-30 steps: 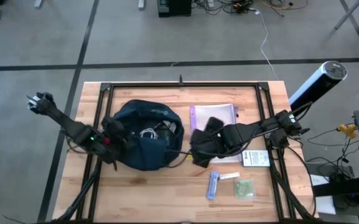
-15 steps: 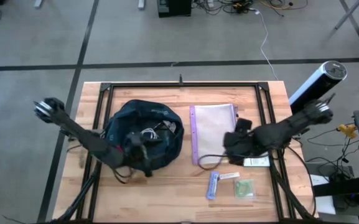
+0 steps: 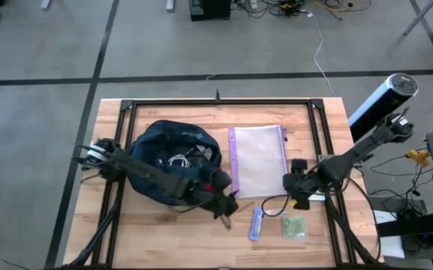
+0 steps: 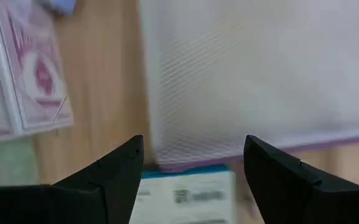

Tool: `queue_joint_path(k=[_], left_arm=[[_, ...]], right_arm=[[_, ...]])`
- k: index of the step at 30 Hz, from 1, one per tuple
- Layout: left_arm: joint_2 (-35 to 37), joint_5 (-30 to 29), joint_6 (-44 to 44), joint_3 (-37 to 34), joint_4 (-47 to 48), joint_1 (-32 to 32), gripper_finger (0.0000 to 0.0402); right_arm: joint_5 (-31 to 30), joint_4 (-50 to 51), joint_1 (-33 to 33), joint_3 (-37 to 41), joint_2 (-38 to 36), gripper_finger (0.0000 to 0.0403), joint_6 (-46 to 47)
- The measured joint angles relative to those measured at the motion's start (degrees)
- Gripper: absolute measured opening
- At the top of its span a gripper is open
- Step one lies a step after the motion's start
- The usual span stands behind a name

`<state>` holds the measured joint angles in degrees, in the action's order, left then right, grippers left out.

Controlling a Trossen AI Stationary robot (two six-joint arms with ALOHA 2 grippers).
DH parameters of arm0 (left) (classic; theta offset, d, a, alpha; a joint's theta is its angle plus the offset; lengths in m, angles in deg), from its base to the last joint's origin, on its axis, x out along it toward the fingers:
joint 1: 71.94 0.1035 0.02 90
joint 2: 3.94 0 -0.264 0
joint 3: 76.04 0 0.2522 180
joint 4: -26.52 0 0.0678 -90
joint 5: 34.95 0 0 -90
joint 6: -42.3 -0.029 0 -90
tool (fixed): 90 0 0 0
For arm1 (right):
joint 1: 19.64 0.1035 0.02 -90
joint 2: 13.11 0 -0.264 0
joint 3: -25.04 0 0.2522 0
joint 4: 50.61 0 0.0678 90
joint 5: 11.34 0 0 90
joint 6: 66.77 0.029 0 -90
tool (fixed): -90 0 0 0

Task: Unpack backpack
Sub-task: Prepare the transparent zip bag

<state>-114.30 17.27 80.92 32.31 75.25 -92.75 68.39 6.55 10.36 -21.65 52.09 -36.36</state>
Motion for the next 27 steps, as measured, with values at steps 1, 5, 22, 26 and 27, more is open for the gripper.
queue_joint_path(k=[1,5,22,26,27], left_arm=[[-0.6,0.0,-1.7,1.6,0.2,0.1,0.031],[-1.5,-0.5,-6.5,4.8,0.2,0.1,0.031],[3.4,-5.1,-6.3,1.5,8.6,-0.7,0.031],[4.9,-4.6,-6.2,-2.5,6.7,-0.8,0.031],[5.2,-4.5,-6.3,-3.5,6.1,-0.8,0.031]], right_arm=[[0.1,-0.7,0.0,0.8,1.0,0.0249,-0.5],[-1.5,-2.9,-0.8,2.3,5.4,0.0244,-1.5],[-4.7,-15.5,-5.6,-3.3,17.5,0.0016,-7.5],[-5.7,-14.8,-7.8,-8.4,16.4,0.0009,-10.2],[-5.8,-14.7,-8.3,-9.7,16.2,0.0006,-11.0]])
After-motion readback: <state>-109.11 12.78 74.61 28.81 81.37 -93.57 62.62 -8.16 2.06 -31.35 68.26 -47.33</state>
